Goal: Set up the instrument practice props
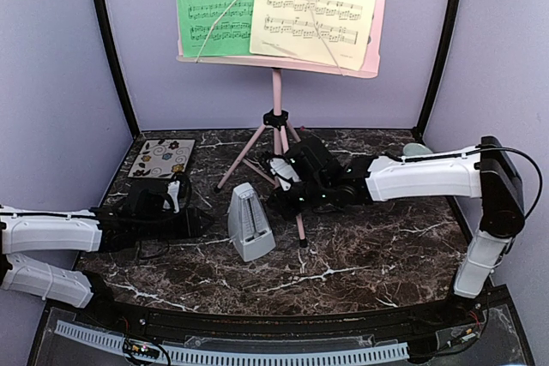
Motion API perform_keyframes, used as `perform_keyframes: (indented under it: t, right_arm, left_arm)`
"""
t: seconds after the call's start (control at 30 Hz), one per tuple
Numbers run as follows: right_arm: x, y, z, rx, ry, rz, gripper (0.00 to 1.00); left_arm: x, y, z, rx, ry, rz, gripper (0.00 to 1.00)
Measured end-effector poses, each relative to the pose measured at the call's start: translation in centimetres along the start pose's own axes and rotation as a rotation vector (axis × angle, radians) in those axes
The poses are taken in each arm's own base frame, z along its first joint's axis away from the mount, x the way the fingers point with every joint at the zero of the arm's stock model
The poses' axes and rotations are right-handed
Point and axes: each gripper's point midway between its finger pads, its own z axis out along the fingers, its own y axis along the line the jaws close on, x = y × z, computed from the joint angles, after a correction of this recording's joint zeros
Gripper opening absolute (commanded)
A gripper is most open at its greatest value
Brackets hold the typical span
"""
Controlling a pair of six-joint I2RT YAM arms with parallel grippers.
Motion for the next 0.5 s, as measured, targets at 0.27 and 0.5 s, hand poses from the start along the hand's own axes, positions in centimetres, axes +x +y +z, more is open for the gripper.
perform_keyframes:
  t: [0.27, 0.5]
  right_arm:
    - [0.7, 3.6, 0.6, -0.089, -0.04, -0.047, 0.15]
    - [2.9, 7.1, 0.7, -0.181, -0.008, -0.082, 0.18]
  left_arm:
    - [-0.9, 0.4, -0.3, -0.029, 0.002, -0.053, 0.53]
    - [-2.5, -0.4, -1.0, -0.038, -0.006, -0.061, 0.6]
